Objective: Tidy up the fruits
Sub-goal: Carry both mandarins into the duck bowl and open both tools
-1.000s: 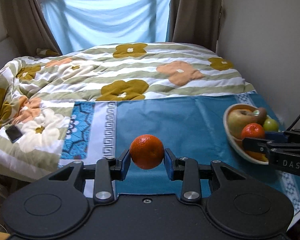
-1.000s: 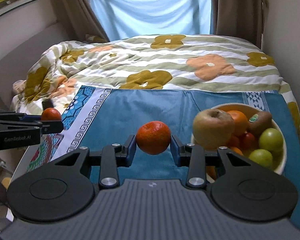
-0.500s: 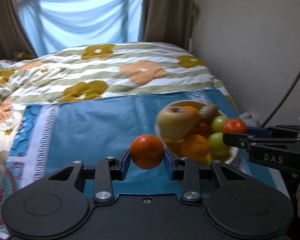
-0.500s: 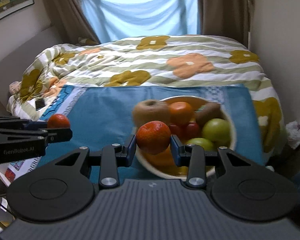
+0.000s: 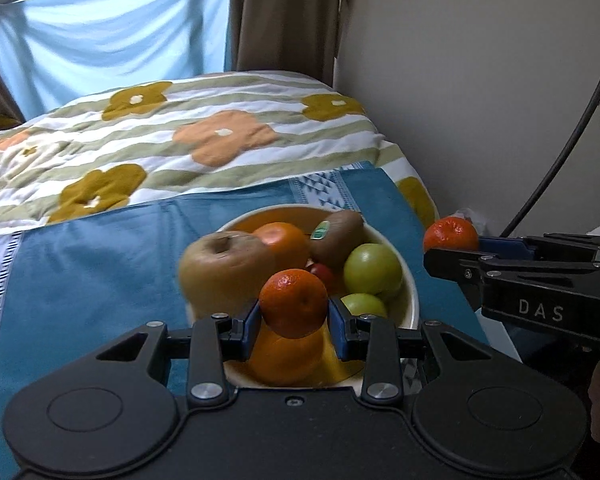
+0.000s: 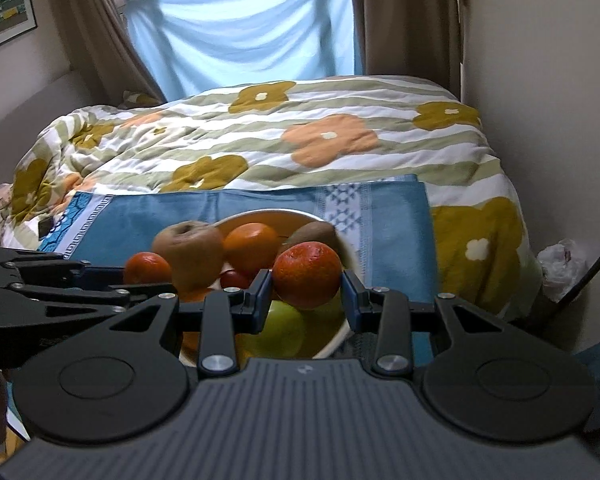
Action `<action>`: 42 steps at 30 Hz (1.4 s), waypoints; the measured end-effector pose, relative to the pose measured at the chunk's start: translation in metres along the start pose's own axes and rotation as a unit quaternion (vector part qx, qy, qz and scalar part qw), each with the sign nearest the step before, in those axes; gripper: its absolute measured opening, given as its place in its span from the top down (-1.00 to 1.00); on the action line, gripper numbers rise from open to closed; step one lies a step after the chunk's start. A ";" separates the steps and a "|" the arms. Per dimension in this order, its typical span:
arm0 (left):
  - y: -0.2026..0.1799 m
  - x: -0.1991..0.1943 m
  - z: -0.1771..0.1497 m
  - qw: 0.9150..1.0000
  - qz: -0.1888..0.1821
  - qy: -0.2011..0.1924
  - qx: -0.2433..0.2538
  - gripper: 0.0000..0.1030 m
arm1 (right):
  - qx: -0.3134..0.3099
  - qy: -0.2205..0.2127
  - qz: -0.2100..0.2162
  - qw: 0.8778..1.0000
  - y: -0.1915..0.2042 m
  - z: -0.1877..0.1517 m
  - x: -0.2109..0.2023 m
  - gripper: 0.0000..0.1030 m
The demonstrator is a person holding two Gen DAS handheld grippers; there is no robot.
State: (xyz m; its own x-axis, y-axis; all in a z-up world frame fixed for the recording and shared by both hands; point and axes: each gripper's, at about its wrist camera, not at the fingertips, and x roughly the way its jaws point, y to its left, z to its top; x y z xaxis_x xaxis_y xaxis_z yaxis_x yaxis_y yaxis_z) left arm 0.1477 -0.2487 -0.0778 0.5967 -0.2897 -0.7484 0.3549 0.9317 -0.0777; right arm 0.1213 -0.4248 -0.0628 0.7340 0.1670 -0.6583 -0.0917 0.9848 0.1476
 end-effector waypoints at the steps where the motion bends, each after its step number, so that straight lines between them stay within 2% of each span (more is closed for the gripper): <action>1: -0.003 0.005 0.002 1.000 0.000 0.002 0.001 0.23 | 0.002 0.001 -0.001 1.000 -0.004 0.001 0.002 -0.01; 11: -0.020 0.042 0.014 1.000 0.012 0.029 0.003 0.19 | 0.021 0.009 -0.002 1.000 -0.028 0.001 0.018 -0.01; 14: -0.020 0.036 0.014 1.000 0.011 0.017 0.002 -0.44 | 0.022 0.010 -0.001 1.000 -0.030 0.003 0.020 -0.01; 15: -0.019 0.031 0.013 1.000 0.007 0.011 -0.001 -0.49 | 0.021 0.010 -0.001 1.000 -0.030 0.003 0.020 -0.01; 21: -0.009 0.012 0.009 1.000 0.018 0.002 -0.011 -0.51 | 0.012 0.011 0.008 1.000 -0.028 0.006 0.025 -0.01; 30: 0.019 -0.013 -0.006 0.998 0.055 -0.008 -0.041 -0.51 | -0.019 0.014 0.043 0.999 -0.001 0.013 0.039 -0.01; 42: 0.039 -0.029 -0.021 0.992 0.102 -0.022 -0.065 -0.51 | -0.042 0.026 0.073 0.996 0.017 0.018 0.076 -0.01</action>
State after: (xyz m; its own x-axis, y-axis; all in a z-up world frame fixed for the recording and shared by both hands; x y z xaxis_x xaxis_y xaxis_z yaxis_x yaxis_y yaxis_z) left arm 0.1289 -0.1995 -0.0727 0.6791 -0.0981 -0.7275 0.1295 0.9915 -0.0129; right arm 0.1872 -0.3965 -0.0973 0.6733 0.3082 -0.6721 -0.2523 0.9502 0.1829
